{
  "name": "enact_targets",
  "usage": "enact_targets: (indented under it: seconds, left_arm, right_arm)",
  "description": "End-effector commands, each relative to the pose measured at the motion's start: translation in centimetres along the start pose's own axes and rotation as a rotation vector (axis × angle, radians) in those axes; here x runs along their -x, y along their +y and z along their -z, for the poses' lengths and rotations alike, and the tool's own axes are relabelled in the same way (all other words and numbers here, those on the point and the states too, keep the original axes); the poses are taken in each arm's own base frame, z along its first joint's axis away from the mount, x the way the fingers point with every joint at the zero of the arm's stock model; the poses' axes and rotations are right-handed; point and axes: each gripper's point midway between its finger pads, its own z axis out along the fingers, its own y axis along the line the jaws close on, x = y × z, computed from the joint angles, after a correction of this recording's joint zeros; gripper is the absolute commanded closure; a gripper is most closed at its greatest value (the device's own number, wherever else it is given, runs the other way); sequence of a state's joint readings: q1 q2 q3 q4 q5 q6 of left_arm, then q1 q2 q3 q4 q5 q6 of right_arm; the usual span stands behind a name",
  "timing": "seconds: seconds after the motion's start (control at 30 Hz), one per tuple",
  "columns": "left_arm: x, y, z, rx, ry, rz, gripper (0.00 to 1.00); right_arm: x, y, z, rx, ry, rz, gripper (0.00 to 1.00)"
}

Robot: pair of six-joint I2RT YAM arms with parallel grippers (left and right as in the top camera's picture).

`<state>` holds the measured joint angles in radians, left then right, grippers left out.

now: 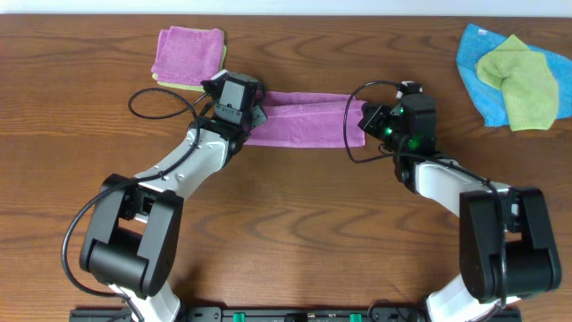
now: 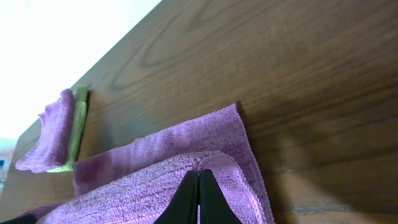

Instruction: Fold the cloth

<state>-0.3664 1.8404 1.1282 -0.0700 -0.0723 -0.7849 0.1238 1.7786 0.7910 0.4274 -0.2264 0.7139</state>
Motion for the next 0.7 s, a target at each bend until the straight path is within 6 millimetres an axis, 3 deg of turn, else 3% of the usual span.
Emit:
enact_targets:
  seconds: [0.0,0.27,0.3,0.33,0.37,0.4,0.43,0.47,0.53,0.67]
  left_arm:
    - [1.5,0.2,0.0,0.022,-0.051,0.01,0.86]
    - [1.5,-0.1,-1.6,-0.002,-0.068,0.02,0.9]
    - [1.6,-0.2,-1.7,-0.002,-0.075,0.02,0.89]
    - [1.7,-0.1,-1.7,0.001,-0.084,0.021,0.87]
    - [1.9,0.0,-1.7,0.009,-0.093,0.021,0.84]
    - [2.0,0.2,-1.7,0.018,-0.103,0.021,0.76]
    - [2.2,0.3,-1.7,0.026,-0.111,0.022,0.6]
    - [2.2,0.3,-1.7,0.025,-0.113,0.022,0.34]
    - [2.4,0.3,-1.7,0.022,-0.118,0.026,0.04]
    - [3.7,0.0,-1.6,-0.003,-0.153,0.042,0.05]
  right_arm:
    - [0.5,0.1,-0.3,-0.021,-0.022,0.045,0.99]
    - [0.5,-0.3,-0.3,-0.039,-0.025,0.073,0.98]
    - [0.5,-0.5,-0.4,-0.045,-0.027,0.072,0.94]
    - [0.5,-0.7,-0.5,-0.051,-0.027,0.071,0.78]
    - [0.4,-0.8,-0.6,-0.053,-0.028,0.071,0.37]
    - [0.4,-0.9,-0.7,-0.053,-0.027,0.071,0.01]
    - [0.3,-1.0,-0.8,-0.054,-0.025,0.07,0.01]
    - [0.2,-1.0,-0.8,-0.056,-0.024,0.07,0.01]
    - [0.3,-0.9,-0.8,-0.051,-0.029,0.071,0.02]
    - [2.3,0.6,-0.8,0.004,-0.101,0.1,0.01]
